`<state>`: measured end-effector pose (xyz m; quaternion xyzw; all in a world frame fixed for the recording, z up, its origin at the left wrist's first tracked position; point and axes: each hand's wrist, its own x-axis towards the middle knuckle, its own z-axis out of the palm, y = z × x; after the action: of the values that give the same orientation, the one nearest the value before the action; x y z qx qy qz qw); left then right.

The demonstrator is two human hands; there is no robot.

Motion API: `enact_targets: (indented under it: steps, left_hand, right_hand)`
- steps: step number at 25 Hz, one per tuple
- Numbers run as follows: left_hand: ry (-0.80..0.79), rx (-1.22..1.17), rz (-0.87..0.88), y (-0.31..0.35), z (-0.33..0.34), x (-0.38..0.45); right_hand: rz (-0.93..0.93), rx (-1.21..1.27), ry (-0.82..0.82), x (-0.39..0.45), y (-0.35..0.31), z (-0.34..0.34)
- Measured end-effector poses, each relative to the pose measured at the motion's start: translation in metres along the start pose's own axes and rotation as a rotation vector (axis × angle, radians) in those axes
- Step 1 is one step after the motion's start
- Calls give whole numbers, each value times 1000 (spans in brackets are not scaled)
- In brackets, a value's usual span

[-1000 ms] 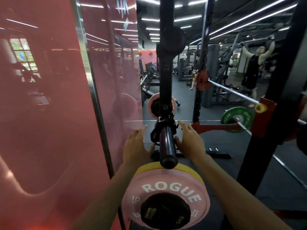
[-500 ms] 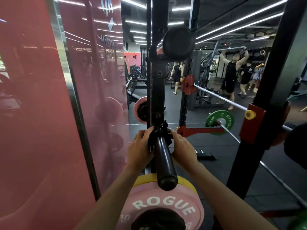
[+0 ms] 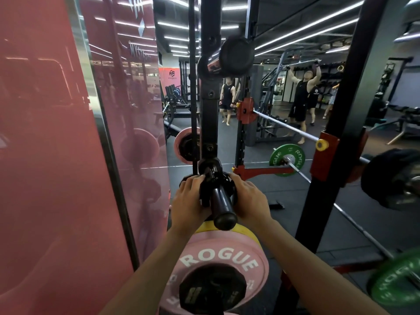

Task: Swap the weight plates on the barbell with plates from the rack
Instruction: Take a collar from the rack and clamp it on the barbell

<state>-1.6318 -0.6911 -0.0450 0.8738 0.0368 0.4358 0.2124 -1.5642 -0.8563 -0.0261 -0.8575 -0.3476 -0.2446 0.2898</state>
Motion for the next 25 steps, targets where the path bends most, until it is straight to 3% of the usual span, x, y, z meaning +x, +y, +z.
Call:
enact_targets:
  steps: [11,18,22,25]
  left_hand:
    - [-34,-3,-215,97,-59,-98]
    - [37,108,-57,173,-92,-136]
    - [-66,145,25,211,-91,-133]
    - [-58,168,109,232,-80,-132]
  right_hand:
    - [-117,55,-59,-101,-33,-84]
    - [-114,9,-14,-167,-40,-151]
    - [-80,-63,-2,-189,-30,-190]
    - [-25,-90,6,-202,-18,-215]
